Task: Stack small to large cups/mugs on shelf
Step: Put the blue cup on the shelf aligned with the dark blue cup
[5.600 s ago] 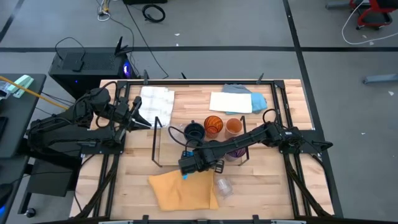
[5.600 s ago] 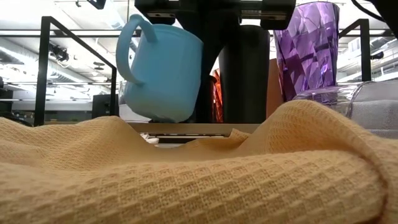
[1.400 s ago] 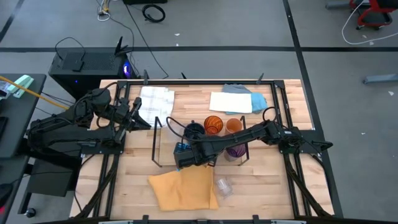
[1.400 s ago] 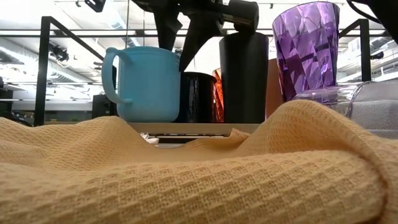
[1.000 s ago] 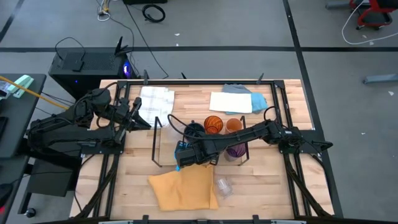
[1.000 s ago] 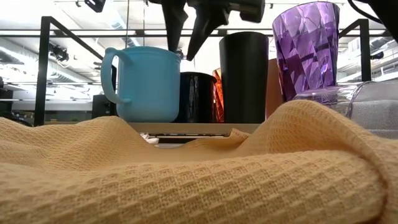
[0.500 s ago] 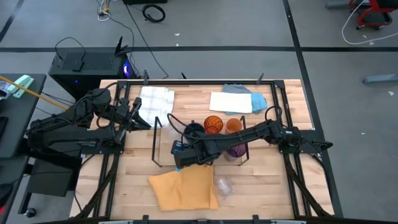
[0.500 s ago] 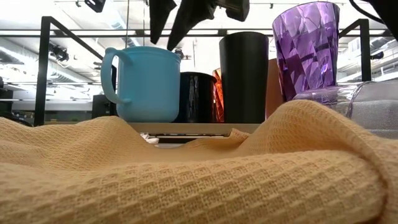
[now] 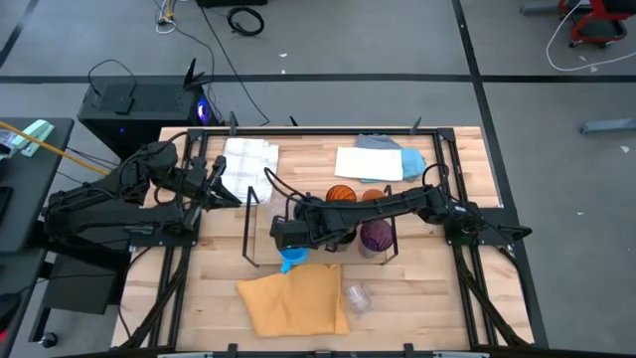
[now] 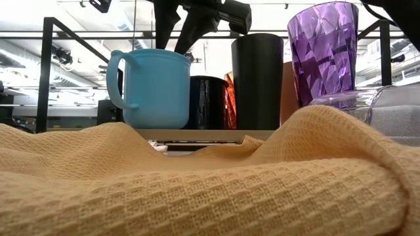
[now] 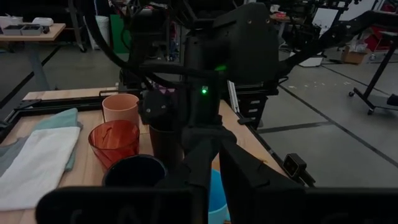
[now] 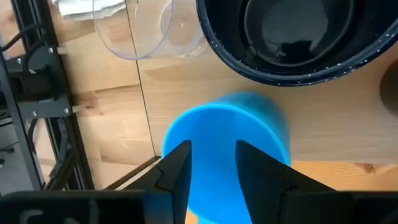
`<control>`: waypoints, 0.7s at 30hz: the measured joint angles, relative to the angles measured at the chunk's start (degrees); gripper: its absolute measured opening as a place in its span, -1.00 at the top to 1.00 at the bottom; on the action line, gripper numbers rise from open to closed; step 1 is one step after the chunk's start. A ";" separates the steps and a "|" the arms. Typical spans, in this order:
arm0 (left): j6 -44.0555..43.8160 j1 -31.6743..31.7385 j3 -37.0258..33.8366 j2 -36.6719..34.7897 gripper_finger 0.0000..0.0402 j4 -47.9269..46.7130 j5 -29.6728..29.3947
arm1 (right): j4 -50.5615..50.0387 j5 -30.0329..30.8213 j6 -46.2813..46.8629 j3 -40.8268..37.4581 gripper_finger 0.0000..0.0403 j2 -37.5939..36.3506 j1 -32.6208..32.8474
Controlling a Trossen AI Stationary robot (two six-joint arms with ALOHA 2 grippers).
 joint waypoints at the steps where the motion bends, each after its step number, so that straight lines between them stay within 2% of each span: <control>1: 0.01 0.00 0.00 0.00 0.80 0.00 0.00 | 0.12 -0.03 -0.06 0.00 0.35 0.00 0.00; 7: 0.66 0.00 0.01 0.00 0.84 0.02 -0.02 | -0.17 -2.89 -0.04 -0.04 0.35 0.00 0.09; 21: 1.03 0.01 -0.01 0.00 0.81 0.10 -0.02 | -1.42 -5.00 0.11 -0.09 0.35 0.63 0.01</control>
